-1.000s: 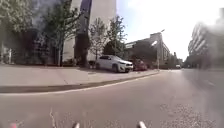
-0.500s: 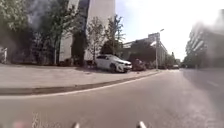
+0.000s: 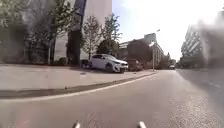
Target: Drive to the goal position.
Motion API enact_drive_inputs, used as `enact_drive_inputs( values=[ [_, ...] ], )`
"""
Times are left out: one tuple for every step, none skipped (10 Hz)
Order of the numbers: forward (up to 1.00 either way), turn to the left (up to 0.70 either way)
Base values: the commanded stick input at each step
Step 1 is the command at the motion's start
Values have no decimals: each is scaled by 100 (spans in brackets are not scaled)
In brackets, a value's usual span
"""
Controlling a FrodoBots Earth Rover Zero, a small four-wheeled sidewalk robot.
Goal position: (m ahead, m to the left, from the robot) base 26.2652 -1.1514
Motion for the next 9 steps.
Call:
enact_drive_inputs(
  values=[
    [70, -14],
    [70, -14],
    [70, -14],
    [70, -14],
    [70, -14],
    [70, -14],
    [70, -14],
    [70, -14],
    [70, -14]
  ],
)
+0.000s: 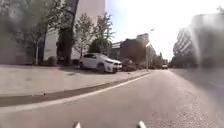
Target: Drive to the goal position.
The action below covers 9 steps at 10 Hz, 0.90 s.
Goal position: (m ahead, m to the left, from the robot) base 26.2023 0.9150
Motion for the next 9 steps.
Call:
enact_drive_inputs(
  values=[
    [70, -14],
    [70, -14],
    [70, -14],
    [70, -14],
    [70, -14],
    [70, -14],
    [70, -14],
    [70, -14],
    [70, -14]
  ],
)
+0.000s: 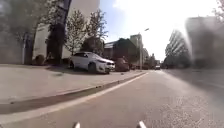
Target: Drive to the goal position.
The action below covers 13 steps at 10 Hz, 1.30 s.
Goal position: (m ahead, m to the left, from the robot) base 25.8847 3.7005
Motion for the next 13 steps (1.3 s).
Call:
enact_drive_inputs(
  values=[
    [70, -14],
    [70, -14],
    [70, -14],
    [70, -14],
    [70, -14],
    [70, -14],
    [70, -14],
    [70, -14],
    [70, -14],
    [70, -14],
    [70, -14],
    [70, -14],
    [70, -14]
  ],
)
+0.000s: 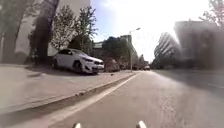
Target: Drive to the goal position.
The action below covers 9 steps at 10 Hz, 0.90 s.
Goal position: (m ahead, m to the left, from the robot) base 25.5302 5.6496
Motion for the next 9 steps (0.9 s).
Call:
enact_drive_inputs(
  values=[
    [70, -14],
    [70, -14],
    [70, -14],
    [70, -14],
    [70, -14],
    [70, -14],
    [70, -14],
    [70, -14],
    [70, -14]
  ],
)
